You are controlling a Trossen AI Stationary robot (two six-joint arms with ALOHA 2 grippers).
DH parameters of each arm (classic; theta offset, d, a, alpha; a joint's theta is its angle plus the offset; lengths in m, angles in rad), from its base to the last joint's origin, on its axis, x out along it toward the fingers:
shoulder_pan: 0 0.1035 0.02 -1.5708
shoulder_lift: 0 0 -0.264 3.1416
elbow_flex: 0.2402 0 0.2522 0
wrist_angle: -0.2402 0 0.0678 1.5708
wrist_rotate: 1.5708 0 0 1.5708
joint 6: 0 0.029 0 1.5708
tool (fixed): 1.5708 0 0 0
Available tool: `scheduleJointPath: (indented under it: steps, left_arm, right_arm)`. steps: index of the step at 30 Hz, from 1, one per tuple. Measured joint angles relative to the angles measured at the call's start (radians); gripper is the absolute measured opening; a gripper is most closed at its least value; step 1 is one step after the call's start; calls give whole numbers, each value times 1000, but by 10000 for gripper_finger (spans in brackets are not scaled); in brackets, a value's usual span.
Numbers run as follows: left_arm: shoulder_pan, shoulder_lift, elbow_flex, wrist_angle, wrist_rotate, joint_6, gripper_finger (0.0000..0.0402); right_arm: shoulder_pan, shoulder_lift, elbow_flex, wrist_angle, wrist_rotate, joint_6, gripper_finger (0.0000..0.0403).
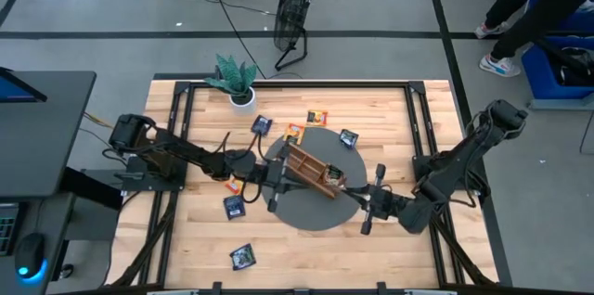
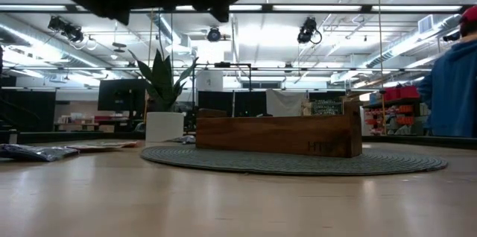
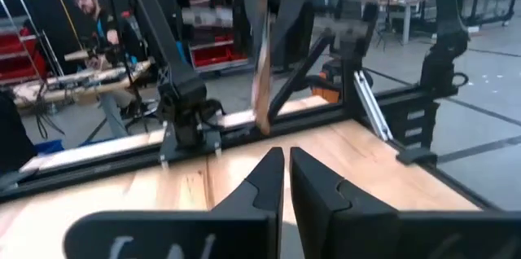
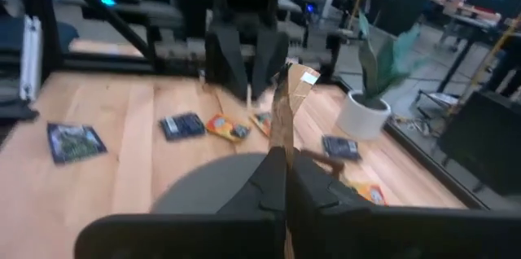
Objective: Pick & Place Tea
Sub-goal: Put the brown tea bag into the right section of the wooden organizer
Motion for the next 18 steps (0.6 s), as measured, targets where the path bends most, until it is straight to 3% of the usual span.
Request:
scheduleJointPath:
  steps: [8,18]
  left_arm:
    - [8,1,-9,19,18,-38,45]
    - [28,1,-9,12,-2,-71,158]
  right_arm:
    - [-117,0,0,119,-145,-89,0]
    - [-191,0,0,210,-310,-165,0]
